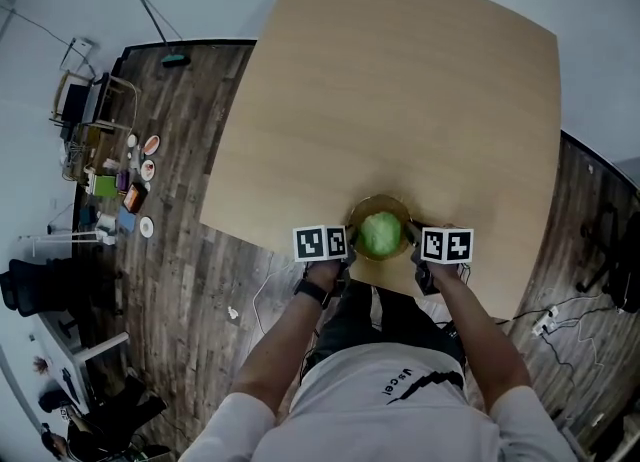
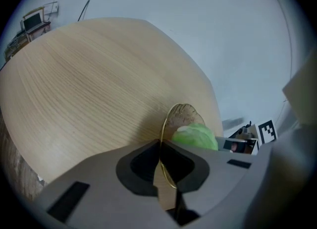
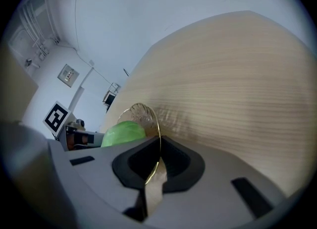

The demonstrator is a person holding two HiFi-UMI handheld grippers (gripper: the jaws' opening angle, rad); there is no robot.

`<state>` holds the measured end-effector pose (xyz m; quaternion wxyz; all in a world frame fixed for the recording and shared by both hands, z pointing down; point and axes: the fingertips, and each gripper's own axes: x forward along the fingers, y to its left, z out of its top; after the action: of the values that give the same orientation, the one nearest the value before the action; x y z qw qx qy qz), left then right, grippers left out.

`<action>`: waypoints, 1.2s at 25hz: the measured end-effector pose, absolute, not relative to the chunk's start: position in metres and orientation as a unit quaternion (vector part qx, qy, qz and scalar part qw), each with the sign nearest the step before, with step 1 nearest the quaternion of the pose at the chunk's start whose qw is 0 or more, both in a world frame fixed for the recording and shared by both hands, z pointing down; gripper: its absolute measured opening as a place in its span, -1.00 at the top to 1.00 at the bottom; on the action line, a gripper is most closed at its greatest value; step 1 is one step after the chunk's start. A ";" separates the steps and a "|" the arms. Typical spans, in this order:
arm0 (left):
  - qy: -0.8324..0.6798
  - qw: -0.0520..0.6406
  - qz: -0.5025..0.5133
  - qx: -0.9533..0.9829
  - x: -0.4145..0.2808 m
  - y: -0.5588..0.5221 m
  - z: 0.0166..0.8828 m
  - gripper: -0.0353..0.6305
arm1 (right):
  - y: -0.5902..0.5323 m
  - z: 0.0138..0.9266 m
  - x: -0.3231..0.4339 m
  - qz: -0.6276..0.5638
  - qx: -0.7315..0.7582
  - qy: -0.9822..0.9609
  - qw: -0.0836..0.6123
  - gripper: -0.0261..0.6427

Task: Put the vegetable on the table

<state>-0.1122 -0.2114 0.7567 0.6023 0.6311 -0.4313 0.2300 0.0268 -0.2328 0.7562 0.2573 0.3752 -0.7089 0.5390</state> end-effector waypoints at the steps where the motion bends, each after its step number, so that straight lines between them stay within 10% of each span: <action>1: -0.429 0.602 0.231 0.632 -0.112 -0.212 0.759 0.82 | -0.233 0.758 0.027 0.538 0.377 -0.708 0.259 0.85; 30: -0.430 0.616 0.201 0.628 -0.110 -0.216 0.774 0.81 | -0.234 0.775 0.037 0.513 0.349 -0.726 0.298 0.84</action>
<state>-0.1104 -0.2158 0.7738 0.6162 0.6282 -0.4305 0.2008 0.0368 -0.2345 0.7751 0.2983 0.3487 -0.7256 0.5128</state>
